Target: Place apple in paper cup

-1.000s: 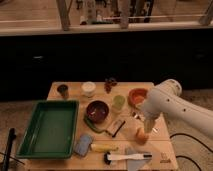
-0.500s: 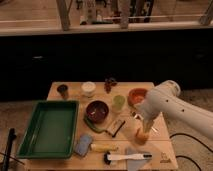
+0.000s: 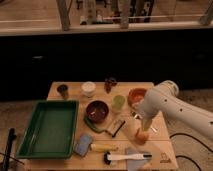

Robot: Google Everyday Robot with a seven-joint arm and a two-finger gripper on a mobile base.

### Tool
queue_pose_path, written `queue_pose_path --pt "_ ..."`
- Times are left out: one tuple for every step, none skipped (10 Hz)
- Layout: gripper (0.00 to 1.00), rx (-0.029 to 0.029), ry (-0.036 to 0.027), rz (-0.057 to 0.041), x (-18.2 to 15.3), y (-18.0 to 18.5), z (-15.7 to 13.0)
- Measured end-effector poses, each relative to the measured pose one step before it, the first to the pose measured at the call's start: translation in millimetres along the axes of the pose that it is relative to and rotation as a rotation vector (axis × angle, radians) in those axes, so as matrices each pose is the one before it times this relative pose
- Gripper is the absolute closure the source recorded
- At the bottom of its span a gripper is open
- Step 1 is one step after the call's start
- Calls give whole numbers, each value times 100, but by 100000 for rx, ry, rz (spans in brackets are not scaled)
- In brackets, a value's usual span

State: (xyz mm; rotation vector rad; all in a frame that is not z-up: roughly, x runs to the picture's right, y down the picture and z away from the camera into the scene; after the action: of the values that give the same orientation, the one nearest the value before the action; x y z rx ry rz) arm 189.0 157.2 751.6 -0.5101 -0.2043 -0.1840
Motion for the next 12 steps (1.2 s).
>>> queue_pose_path --pt "20 -106 -202 -82 -32 -66 66" --pt "20 -1391 -572 171 130 867 169" --pt "20 -601 -730 300 135 657 155" --pt "20 -638 -1317 228 90 554 345" --pt "20 -974 -2068 -190 -115 543 727" --pt "20 -617 -1490 -76 -35 323 444" --pt "20 -539 -1390 177 123 430 460" --pt "20 -443 -1287 63 128 350 355" --pt "20 -248 -750 -29 37 182 212" --pt "20 -177 -1002 236 143 299 191" --pt "20 -181 -750 549 268 427 142" --pt "20 -156 -1117 732 307 531 228"
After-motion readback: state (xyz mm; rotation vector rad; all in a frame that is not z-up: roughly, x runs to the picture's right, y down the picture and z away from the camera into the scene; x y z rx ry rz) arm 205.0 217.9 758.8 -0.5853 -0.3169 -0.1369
